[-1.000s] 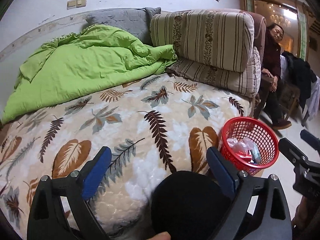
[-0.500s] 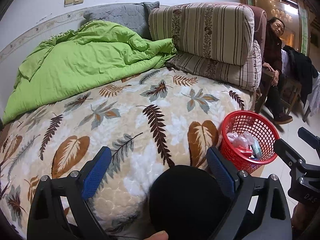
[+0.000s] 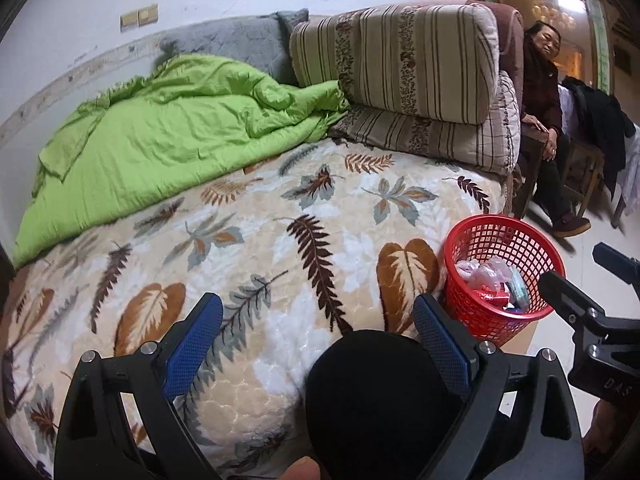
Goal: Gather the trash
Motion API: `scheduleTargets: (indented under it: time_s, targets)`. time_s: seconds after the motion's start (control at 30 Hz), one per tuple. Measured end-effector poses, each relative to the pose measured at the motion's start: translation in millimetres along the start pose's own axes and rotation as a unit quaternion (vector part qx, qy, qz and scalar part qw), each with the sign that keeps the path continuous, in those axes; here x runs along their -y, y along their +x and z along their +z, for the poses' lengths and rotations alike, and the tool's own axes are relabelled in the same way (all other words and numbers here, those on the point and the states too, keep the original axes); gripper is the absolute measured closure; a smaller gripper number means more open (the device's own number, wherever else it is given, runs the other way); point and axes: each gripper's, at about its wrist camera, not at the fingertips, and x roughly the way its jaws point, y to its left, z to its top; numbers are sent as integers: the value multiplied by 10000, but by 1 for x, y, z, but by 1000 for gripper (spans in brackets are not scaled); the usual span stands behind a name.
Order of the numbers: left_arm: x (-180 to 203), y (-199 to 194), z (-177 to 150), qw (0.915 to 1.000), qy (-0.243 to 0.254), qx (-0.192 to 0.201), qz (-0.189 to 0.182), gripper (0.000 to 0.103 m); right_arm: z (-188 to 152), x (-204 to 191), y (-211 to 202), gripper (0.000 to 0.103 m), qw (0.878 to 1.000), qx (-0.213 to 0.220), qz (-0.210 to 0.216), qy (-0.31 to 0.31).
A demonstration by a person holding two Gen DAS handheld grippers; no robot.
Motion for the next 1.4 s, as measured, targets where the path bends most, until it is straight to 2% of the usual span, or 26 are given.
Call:
scheduleTargets:
  time_s: [0.17, 0.6, 1.3, 1.4]
  targets:
    - [9, -5, 0, 9996, 283, 79, 53, 8, 0, 0, 0, 2, 10000, -9, -4, -10]
    - [1, 2, 0, 9986, 232, -71, 475, 8, 1, 1, 3, 2, 10000, -74, 15, -12]
    - [-6, 11, -3, 9992, 30, -341, 187, 8, 0, 0, 9, 2, 9998, -188, 28, -29]
    - [-15, 9, -4, 9994, -199, -290, -35, 8, 0, 0, 10, 2, 9998, -195, 29, -47]
